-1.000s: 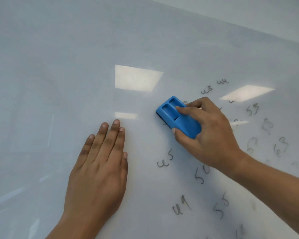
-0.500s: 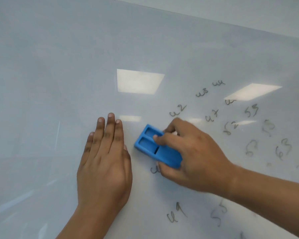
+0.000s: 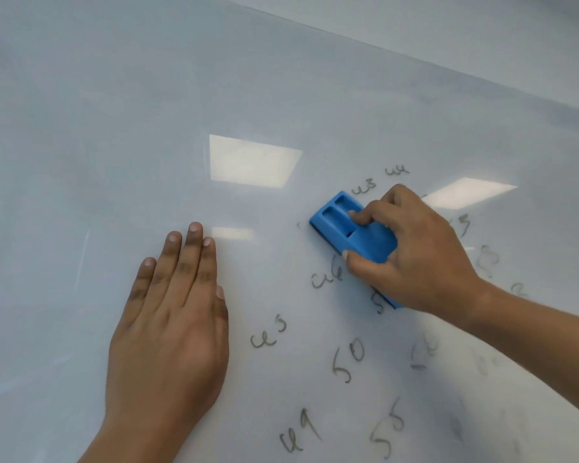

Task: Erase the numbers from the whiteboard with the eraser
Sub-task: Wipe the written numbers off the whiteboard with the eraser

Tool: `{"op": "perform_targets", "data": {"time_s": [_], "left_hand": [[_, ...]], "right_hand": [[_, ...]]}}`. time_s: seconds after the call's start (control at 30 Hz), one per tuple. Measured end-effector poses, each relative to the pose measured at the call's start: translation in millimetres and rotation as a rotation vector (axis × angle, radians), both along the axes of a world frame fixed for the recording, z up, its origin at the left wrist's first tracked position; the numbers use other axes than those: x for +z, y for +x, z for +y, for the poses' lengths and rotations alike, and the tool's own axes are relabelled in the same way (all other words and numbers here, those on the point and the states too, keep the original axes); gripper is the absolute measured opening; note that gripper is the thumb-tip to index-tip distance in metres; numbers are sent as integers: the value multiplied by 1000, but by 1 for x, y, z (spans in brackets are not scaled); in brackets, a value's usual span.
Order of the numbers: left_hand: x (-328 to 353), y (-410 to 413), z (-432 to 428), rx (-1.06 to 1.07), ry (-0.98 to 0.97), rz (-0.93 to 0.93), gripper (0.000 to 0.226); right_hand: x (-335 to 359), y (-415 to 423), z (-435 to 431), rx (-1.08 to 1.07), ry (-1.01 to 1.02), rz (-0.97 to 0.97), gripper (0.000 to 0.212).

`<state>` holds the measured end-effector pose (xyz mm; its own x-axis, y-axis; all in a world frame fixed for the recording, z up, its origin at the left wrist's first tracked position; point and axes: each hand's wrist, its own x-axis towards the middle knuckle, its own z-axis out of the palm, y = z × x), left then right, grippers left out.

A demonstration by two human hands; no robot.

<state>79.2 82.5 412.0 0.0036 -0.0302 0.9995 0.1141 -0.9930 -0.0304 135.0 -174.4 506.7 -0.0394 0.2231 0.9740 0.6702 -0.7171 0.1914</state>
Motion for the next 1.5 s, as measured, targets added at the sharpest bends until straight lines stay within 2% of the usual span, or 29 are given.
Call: {"op": "perform_targets", "data": {"time_s": [0.1, 0.27, 0.3, 0.4, 0.47, 0.6, 0.67, 0.83, 0.9, 1.0, 1.2, 1.37, 1.5], "left_hand": [[1, -1, 0, 5, 0, 12, 57], [2, -4, 2, 9, 1, 22, 57], [1, -4, 1, 3, 4, 19, 57], [1, -4, -1, -4, 5, 9, 56], [2, -5, 1, -9, 6, 15, 56], [2, -4, 3, -12, 15, 19, 57], [2, -2, 4, -26, 16, 9, 57], [1, 1, 4, -34, 16, -12, 57], [1, 1, 5, -33, 17, -11, 58], [2, 2, 6, -24, 24, -9, 58], [2, -1, 5, -25, 22, 16, 59], [3, -2, 9, -30, 25, 52, 60], [2, 1, 8, -25, 28, 17, 60]], "right_hand": [[12, 0, 10, 46, 94, -13, 40], [-16, -9, 11, 10, -197, -51, 43], [-15, -6, 1, -14, -184, -42, 43], [13, 4, -18, -13, 52, 16, 40], [25, 3, -11, 1, 98, 0, 41], [-1, -12, 4, 12, -204, -23, 45], [-7, -9, -12, -32, -245, -10, 45], [42, 16, -51, -68, 128, 57, 44], [46, 16, -46, -60, 105, 39, 43], [36, 12, -48, -56, -39, 43, 41], [50, 19, -45, -77, 126, 6, 41], [33, 16, -60, -127, -60, 14, 40], [68, 31, -84, -176, 221, 84, 44]]}}
